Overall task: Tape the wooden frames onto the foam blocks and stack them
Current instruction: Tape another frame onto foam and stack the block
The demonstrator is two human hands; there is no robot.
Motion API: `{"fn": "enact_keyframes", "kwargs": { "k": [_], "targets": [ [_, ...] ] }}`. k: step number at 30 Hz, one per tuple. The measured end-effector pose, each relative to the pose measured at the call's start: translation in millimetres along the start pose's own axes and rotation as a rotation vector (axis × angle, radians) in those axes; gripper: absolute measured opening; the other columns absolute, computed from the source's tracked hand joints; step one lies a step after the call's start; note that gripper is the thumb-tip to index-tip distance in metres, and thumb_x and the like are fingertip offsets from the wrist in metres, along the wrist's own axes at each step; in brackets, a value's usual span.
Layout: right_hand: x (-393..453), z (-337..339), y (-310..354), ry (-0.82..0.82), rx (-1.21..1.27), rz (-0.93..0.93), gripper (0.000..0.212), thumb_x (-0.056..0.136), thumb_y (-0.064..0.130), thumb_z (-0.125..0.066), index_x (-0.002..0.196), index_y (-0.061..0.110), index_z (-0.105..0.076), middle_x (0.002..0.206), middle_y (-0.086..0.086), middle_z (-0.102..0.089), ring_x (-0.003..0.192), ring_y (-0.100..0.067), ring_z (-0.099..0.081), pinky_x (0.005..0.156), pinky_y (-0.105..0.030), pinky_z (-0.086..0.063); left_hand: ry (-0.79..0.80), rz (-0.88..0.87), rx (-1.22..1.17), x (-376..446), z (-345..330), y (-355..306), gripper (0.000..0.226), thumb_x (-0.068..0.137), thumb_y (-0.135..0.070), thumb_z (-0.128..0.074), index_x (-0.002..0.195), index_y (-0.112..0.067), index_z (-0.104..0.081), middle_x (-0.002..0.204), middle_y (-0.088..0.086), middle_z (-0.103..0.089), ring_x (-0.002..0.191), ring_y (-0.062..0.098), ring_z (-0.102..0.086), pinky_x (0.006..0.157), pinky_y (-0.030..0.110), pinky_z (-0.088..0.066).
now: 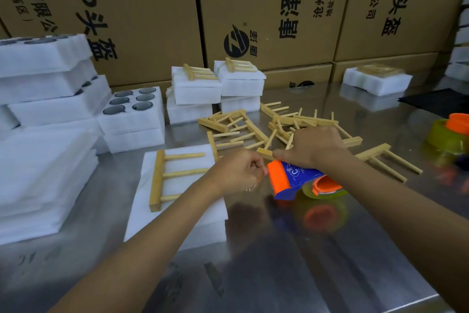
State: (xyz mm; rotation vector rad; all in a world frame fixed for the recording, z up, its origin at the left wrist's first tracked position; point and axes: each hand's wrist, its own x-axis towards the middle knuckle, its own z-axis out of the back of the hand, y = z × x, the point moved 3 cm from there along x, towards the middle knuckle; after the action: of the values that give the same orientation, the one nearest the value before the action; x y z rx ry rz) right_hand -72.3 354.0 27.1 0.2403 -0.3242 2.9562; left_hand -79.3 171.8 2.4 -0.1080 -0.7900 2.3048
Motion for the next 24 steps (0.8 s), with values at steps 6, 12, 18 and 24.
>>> {"fn": "enact_keyframes", "kwargs": {
  "k": [6, 12, 18, 24],
  "targets": [
    [-8.4, 8.4, 8.2, -0.048, 0.031, -0.053, 0.063, 0.083, 0.080, -0.034, 0.065, 0.022, -0.049, 0.068, 0.001, -0.055, 0.069, -0.019, -0.051, 0.064, -0.033, -0.034, -0.114, 0.006, -0.345, -2.5, 8.4, -2.0, 0.015, 0.095, -0.024, -0.065, 0.083, -0.018, -0.071, 0.064, -0.014, -0.058, 0.065, 0.001, -0.051, 0.065, 0.027, -0.043],
    [-58.9, 12.4, -12.5, -0.294, 0.017, -0.295, 0.066, 0.089, 0.071, -0.032, 0.054, 0.018, -0.046, 0.050, 0.001, -0.042, 0.045, -0.015, -0.033, 0.048, -0.025, -0.019, -0.105, 0.085, -0.634, -7.0, 16.2, 2.1, 0.026, 0.096, -0.017, -0.054, 0.078, -0.026, -0.070, 0.080, 0.008, -0.059, 0.070, 0.017, -0.054, 0.065, 0.029, -0.049],
    [-96.9, 5.2, 0.7, -0.146, 0.006, -0.281, 0.062, 0.093, 0.068, -0.031, 0.057, 0.020, -0.049, 0.054, 0.002, -0.048, 0.052, -0.015, -0.048, 0.048, -0.025, -0.033, -0.105, 0.107, -0.728, -6.4, 18.1, 5.5, 0.023, 0.096, -0.018, -0.053, 0.082, -0.024, -0.070, 0.068, 0.000, -0.048, 0.059, 0.008, -0.047, 0.061, 0.028, -0.054],
    [-91.7, 46.7, 9.2, -0.292, 0.133, -0.181, 0.045, 0.090, 0.057, -0.045, 0.082, 0.018, -0.065, 0.079, 0.001, -0.064, 0.090, -0.021, -0.059, 0.087, -0.039, -0.042, -0.134, 0.092, -0.721, -7.7, 17.4, 6.3, 0.028, 0.095, -0.020, -0.049, 0.079, -0.030, -0.069, 0.062, -0.008, -0.049, 0.056, 0.004, -0.049, 0.051, 0.016, -0.045]
  ]
}}
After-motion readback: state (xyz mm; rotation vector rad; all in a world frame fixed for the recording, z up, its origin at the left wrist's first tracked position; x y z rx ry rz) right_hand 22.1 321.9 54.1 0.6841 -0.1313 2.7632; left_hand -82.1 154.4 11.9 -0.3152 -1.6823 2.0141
